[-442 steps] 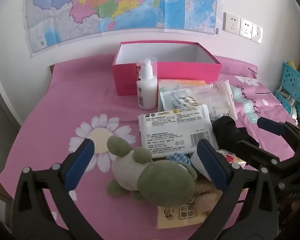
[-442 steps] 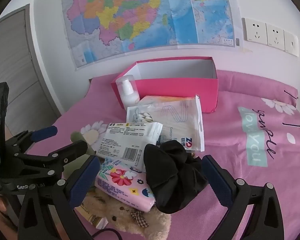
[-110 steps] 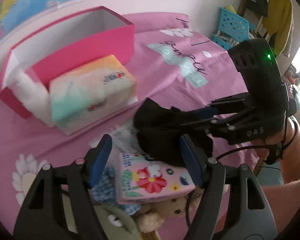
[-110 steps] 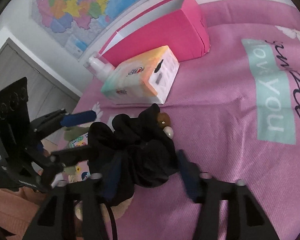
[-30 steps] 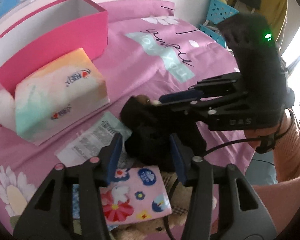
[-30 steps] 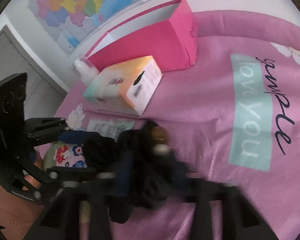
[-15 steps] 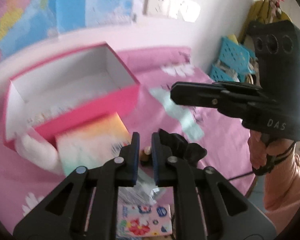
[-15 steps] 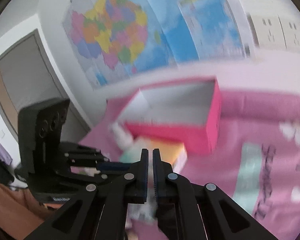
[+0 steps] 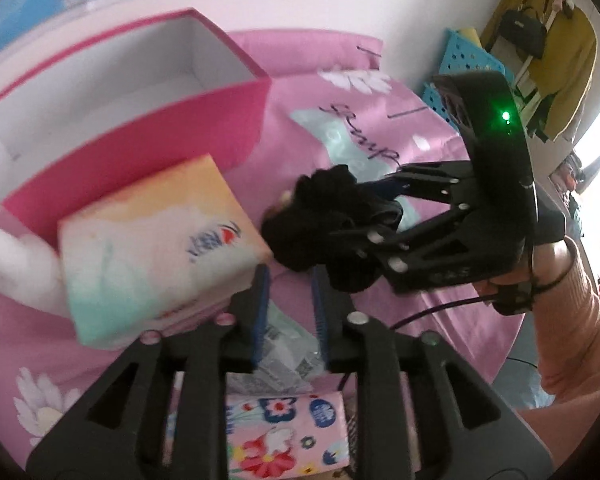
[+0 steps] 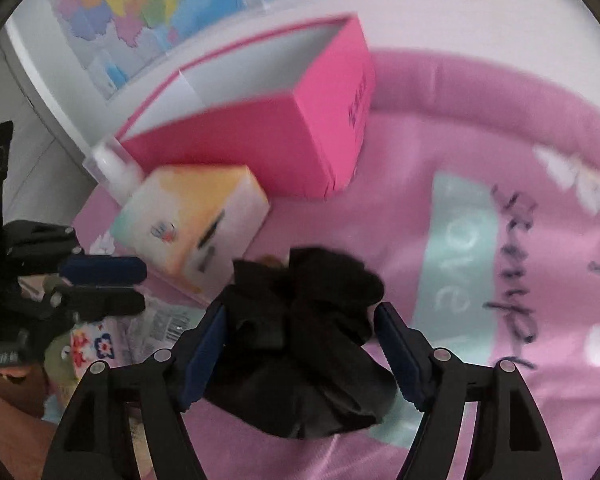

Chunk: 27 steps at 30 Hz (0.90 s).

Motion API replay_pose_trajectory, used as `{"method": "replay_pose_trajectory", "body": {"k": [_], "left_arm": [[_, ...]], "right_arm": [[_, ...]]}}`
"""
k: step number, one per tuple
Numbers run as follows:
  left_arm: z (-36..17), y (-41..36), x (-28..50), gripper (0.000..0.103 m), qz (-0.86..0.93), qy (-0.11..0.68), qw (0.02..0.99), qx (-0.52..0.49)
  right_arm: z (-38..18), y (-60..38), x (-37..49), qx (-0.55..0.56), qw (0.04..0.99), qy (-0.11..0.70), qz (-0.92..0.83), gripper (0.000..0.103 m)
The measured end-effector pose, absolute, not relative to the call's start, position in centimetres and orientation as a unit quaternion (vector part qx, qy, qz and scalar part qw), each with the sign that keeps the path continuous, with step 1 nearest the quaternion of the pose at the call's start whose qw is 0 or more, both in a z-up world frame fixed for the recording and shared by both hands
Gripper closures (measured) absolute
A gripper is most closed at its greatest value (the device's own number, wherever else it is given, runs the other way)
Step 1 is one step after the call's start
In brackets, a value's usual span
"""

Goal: Organize soft objects
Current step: 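Lift the black scrunchie, carry it into the pink box, release it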

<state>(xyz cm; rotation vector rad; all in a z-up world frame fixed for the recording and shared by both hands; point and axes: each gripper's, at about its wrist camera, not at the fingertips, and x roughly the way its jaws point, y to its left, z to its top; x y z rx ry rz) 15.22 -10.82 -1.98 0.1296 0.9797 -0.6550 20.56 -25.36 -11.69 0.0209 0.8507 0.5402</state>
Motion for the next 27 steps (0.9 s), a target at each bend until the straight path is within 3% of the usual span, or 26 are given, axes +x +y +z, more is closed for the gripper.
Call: {"method": "replay_pose_trajectory", "body": {"k": [2, 3, 16, 20, 27], "left_arm": [[-2.4, -11.3, 15.2, 0.062, -0.314, 0.47, 0.823, 0.062], [-2.5, -11.6, 15.1, 0.062, -0.316, 0.472, 0.82, 0.062], [6.1, -9.7, 17.5, 0.062, -0.29, 0.364, 0.885, 0.025], [6.8, -9.2, 20.3, 0.07, -0.264, 0.368, 0.892, 0.017], [4.8, -9.3, 25.4, 0.072, -0.219, 0.405, 0.887, 0.022]], "right_arm": [[-11.9, -25.1, 20.6, 0.015, 0.872, 0.403, 0.276, 0.083], [-11.6, -25.1, 20.4, 0.024, 0.872, 0.397, 0.287, 0.085], [0.0, -23.5, 18.4, 0.04, 0.918, 0.214, 0.33, 0.088], [1.4, -22.8, 21.1, 0.052, 0.922, 0.203, 0.325, 0.088], [0.6, -21.6, 26.4, 0.054, 0.928, 0.231, 0.287, 0.082]]}}
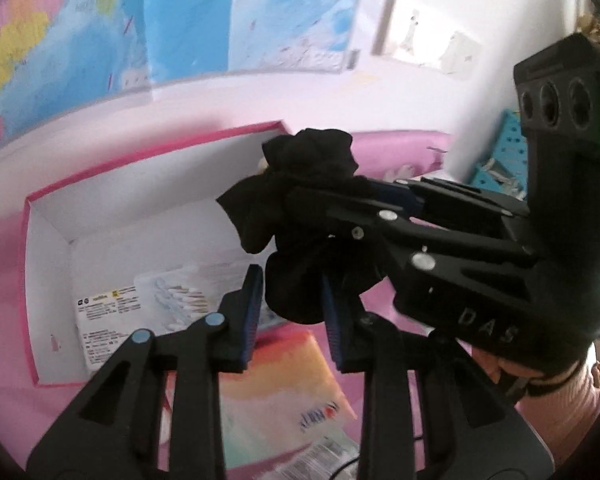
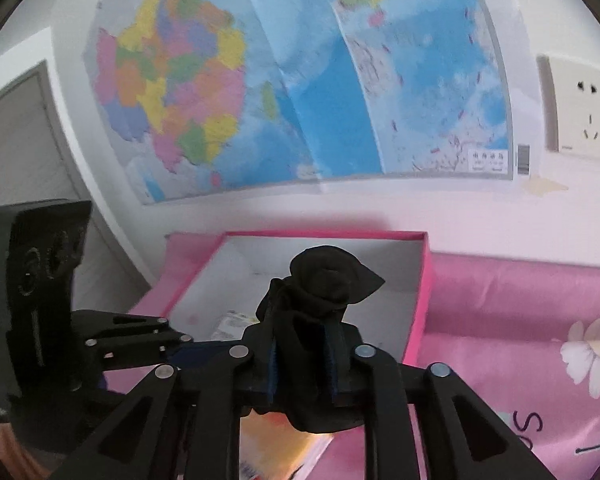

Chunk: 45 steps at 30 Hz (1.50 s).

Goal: Organize soft objects
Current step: 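Lift the black scrunchie, carry it into the pink box, release it, then grasp the pink floral tissue pack with the right gripper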

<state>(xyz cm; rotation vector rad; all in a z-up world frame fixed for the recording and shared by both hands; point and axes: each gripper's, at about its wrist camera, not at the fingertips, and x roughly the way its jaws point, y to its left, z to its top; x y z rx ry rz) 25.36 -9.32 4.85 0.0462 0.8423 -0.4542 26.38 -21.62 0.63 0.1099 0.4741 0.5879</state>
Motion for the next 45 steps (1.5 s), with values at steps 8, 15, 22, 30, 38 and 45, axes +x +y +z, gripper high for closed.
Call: {"method": "replay_pose_trajectory", "body": {"k": [8, 15, 22, 30, 38, 45], "left_arm": [[3.3, -8.5, 26.3, 0.072, -0.183, 0.415, 0.891, 0.021], [4.7, -5.9, 21.7, 0.068, -0.209, 0.377, 0.902, 0.024], [5.3, -1.2, 15.6, 0.059, -0.219, 0.356, 0.909, 0.007], [1.3, 1.6, 12.0, 0.058, -0.214, 0.401, 0.891, -0.005], [-2.2, 0.7, 9.9, 0.058, -0.234, 0.437, 0.868, 0.014], [-3.1, 0.1, 9.5, 0.065, -0.24, 0.447, 0.861, 0.024]], "right_arm": [[-1.2, -21.7, 28.0, 0.051, 0.934, 0.255, 0.246, 0.068], [-0.2, -23.3, 23.3, 0.064, 0.927, 0.239, 0.28, 0.067], [0.9, -24.3, 16.6, 0.085, 0.904, 0.227, 0.352, 0.055], [-2.0, -22.2, 12.4, 0.063, 0.869, 0.28, 0.404, 0.055], [-8.2, -18.4, 12.5, 0.059, 0.836, 0.36, 0.41, 0.055], [-11.5, -16.7, 13.2, 0.075, 0.819, 0.39, 0.413, 0.057]]}}
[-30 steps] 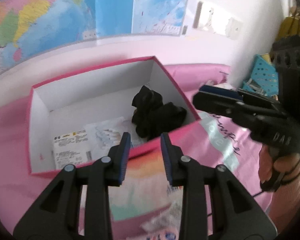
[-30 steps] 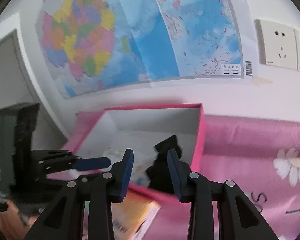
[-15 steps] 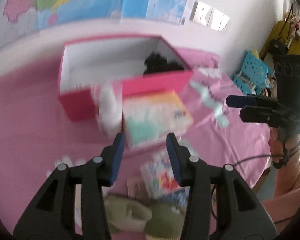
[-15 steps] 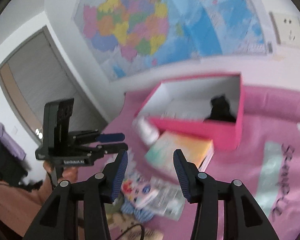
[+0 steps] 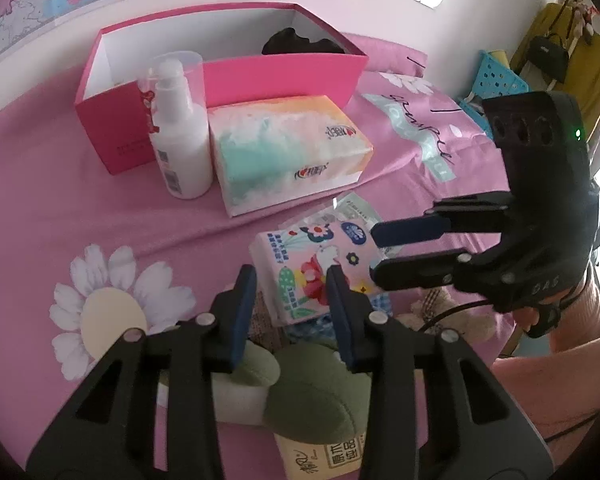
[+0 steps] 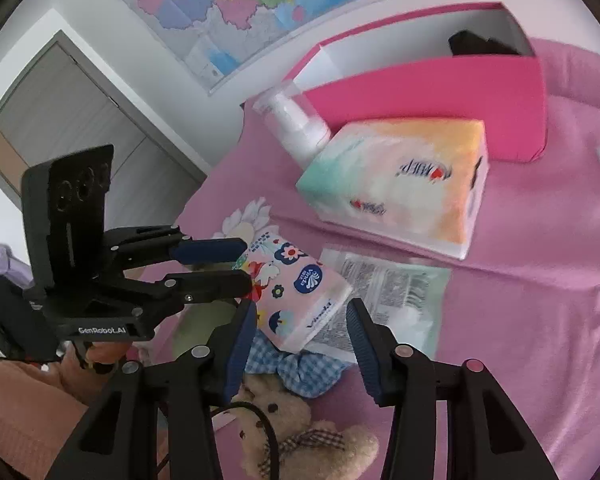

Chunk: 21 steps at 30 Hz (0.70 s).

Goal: Organize soft objects
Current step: 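Grasp the pink floral tissue pack with the right gripper, then carry the floral tissue pack into the pink box and release it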

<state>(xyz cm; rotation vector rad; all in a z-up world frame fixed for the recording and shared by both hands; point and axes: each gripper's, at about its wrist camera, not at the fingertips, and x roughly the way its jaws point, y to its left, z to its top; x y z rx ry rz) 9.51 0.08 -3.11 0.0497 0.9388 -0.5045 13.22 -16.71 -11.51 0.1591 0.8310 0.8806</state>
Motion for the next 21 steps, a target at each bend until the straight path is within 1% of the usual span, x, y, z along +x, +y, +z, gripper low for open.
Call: {"method": "replay_pose_trajectory", "body": {"k": [1, 2, 4, 5, 6, 13, 21], "left_arm": [[-3.1, 0.1, 9.5, 0.065, -0.243, 0.447, 0.861, 0.021], [-3.0, 0.1, 9.5, 0.065, -0.245, 0.447, 0.86, 0.019], [-3.0, 0.0, 9.4, 0.065, -0.251, 0.446, 0.859, 0.018], [-3.0, -0.1, 9.4, 0.065, -0.25, 0.446, 0.859, 0.02], [-3.0, -0.3, 9.4, 0.065, -0.248, 0.446, 0.86, 0.023], [-2.3, -0.6, 9.5, 0.065, -0.259, 0.436, 0.862, 0.008], [0.6, -1.2, 9.9, 0.065, -0.265, 0.394, 0.88, 0.001]], "right_arm": [[-11.7, -16.6, 13.2, 0.076, 0.818, 0.39, 0.416, 0.06], [-11.8, -16.3, 13.4, 0.077, 0.819, 0.39, 0.415, 0.065], [-12.1, -16.3, 13.4, 0.083, 0.817, 0.392, 0.415, 0.07], [-12.1, -16.3, 13.4, 0.085, 0.815, 0.392, 0.418, 0.074], [-12.2, -16.2, 13.3, 0.086, 0.814, 0.392, 0.42, 0.075], [-11.3, -16.4, 13.1, 0.077, 0.829, 0.374, 0.408, 0.075], [-8.9, -17.4, 12.9, 0.06, 0.849, 0.343, 0.398, 0.075]]}}
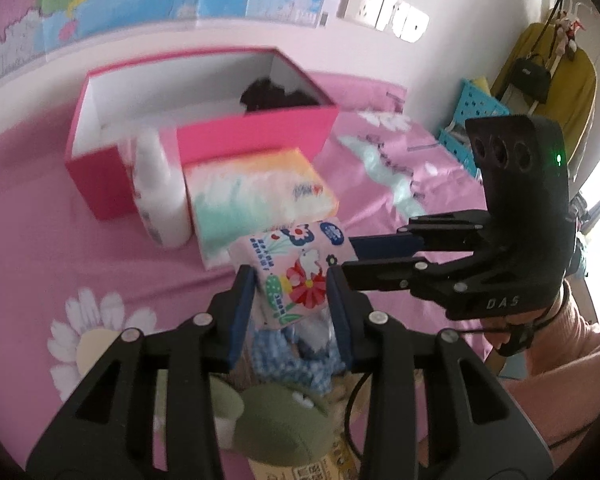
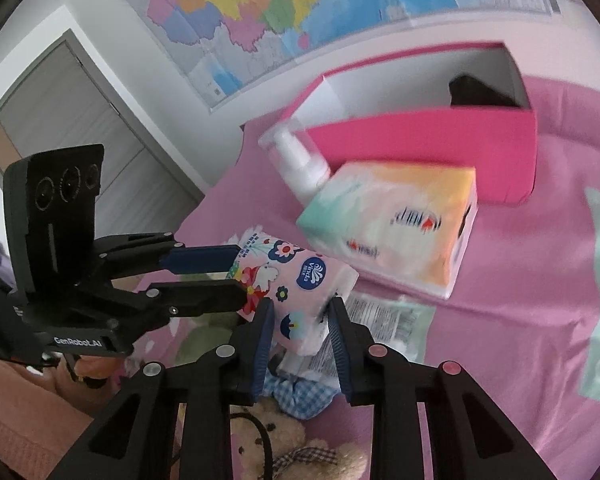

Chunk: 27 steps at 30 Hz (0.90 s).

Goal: Organize soft objects
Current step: 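Carry the floral tissue pack into the pink box and release it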

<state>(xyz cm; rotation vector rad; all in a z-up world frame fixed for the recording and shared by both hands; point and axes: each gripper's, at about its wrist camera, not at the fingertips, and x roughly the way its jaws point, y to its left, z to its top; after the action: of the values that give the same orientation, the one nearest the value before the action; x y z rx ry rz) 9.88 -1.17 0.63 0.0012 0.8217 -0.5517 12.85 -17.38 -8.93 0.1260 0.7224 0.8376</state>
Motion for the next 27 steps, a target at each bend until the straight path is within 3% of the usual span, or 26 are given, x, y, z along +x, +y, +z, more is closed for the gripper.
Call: {"method": "replay_pose_trajectory", "body": {"k": [14, 27], "left_arm": [[6.6, -2.5, 18.1, 0.065, -0.217, 0.334, 0.917, -0.001], [3.9, -2.2, 26.0, 0.065, -0.19, 0.402, 0.895, -0.043]], "right_arm": [[-1.0, -18.7, 17.6, 0.033, 0.894, 0.259, 0.365, 0.075], [-1.0, -17.8, 25.6, 0.048, 0.901, 0.282, 0.326, 0.075]]}}
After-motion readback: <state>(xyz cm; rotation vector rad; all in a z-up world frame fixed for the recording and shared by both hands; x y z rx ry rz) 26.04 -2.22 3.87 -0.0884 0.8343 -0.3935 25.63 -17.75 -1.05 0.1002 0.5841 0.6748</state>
